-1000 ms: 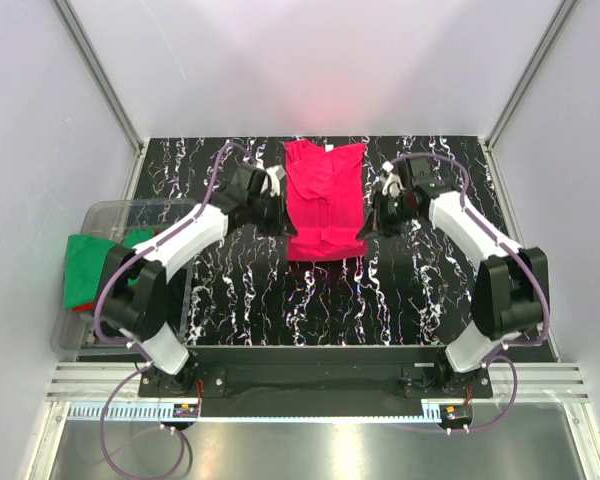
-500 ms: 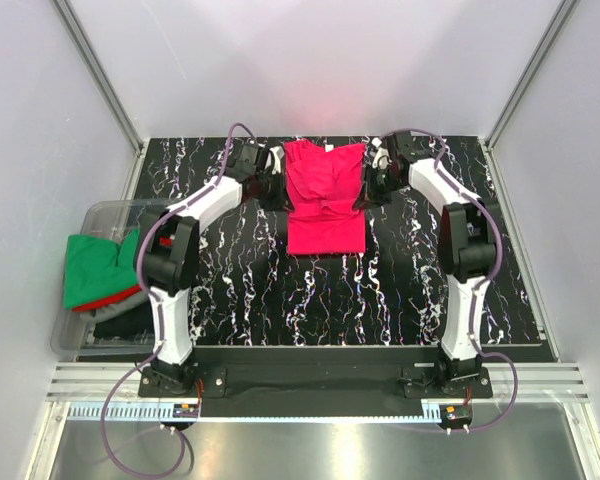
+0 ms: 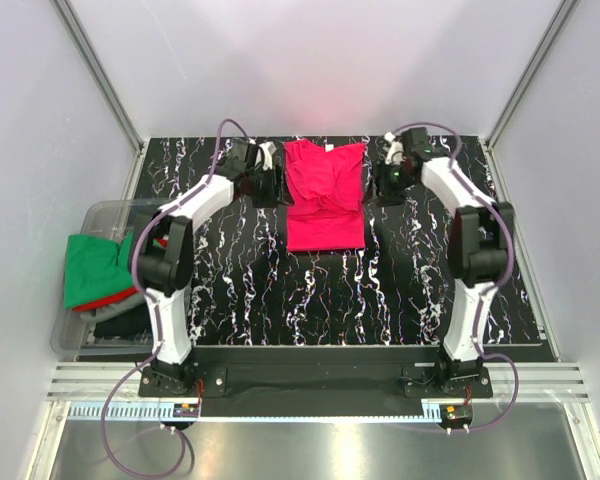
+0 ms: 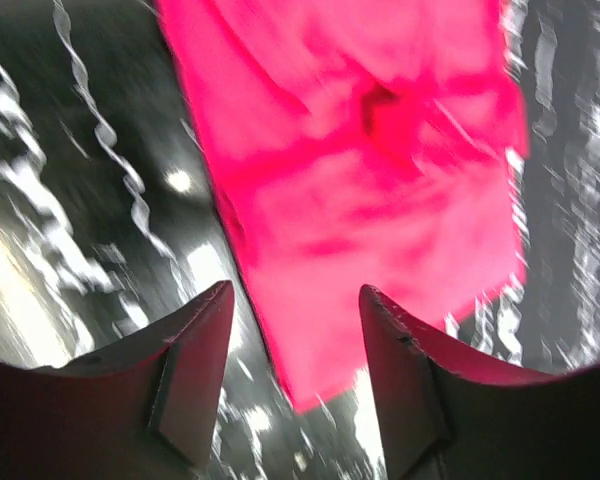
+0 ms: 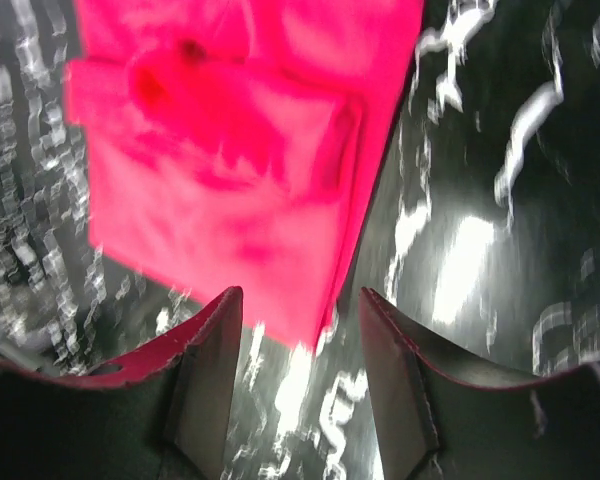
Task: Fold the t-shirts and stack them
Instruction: Fold the tshirt, then neatly place the folded tshirt to the corner
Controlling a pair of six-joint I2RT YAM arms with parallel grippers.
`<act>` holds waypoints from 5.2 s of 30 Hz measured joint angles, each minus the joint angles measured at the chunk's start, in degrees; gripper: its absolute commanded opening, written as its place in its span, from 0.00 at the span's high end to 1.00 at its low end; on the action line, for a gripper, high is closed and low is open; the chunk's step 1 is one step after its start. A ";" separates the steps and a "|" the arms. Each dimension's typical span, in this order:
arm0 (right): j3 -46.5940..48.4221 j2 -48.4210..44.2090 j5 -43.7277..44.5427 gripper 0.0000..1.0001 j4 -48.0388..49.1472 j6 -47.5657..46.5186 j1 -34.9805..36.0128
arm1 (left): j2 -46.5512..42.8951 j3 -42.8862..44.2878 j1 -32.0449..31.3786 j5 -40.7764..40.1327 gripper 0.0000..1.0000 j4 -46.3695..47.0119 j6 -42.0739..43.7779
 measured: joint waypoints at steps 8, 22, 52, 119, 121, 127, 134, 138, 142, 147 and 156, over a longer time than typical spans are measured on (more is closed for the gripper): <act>-17.81 -11.15 -6.12 0.45 -0.90 1.11 -2.38 | -11.87 -17.53 -0.17 11.28 0.37 1.62 -3.74; -21.66 -3.52 -10.14 0.48 0.46 4.87 -2.10 | -4.09 -21.77 -0.26 15.30 0.44 3.17 -7.17; -18.86 2.67 -15.19 1.00 5.57 11.06 -1.73 | 0.98 -17.84 -0.24 16.98 1.00 4.57 -7.56; 15.21 15.85 -14.86 0.29 8.79 5.70 -8.15 | 12.96 15.08 1.25 23.47 0.47 9.46 -0.61; 13.90 16.11 -15.23 0.29 7.41 5.64 -8.15 | 12.68 12.07 1.03 25.88 0.47 10.75 -1.95; 13.90 18.99 -16.57 0.29 6.05 5.64 -8.15 | 13.31 7.56 0.02 27.76 0.48 9.57 -3.82; 15.72 21.81 -20.02 0.30 6.03 6.93 -8.00 | 14.62 7.58 -0.66 27.52 0.48 9.57 -4.02; 17.31 23.37 -21.81 0.33 6.21 8.24 -7.43 | 16.52 7.63 -0.74 27.26 0.49 9.49 -4.15; 18.97 25.22 -22.43 0.56 6.43 9.16 -6.14 | 17.97 7.65 -0.81 26.84 0.49 8.85 -4.17; 19.41 27.06 -22.86 1.00 6.25 9.49 -4.81 | 18.05 8.07 -0.81 26.69 0.50 8.66 -4.17; 20.96 24.22 -13.79 1.00 0.90 -0.68 -4.76 | 17.09 10.82 -1.03 22.88 0.46 3.41 2.23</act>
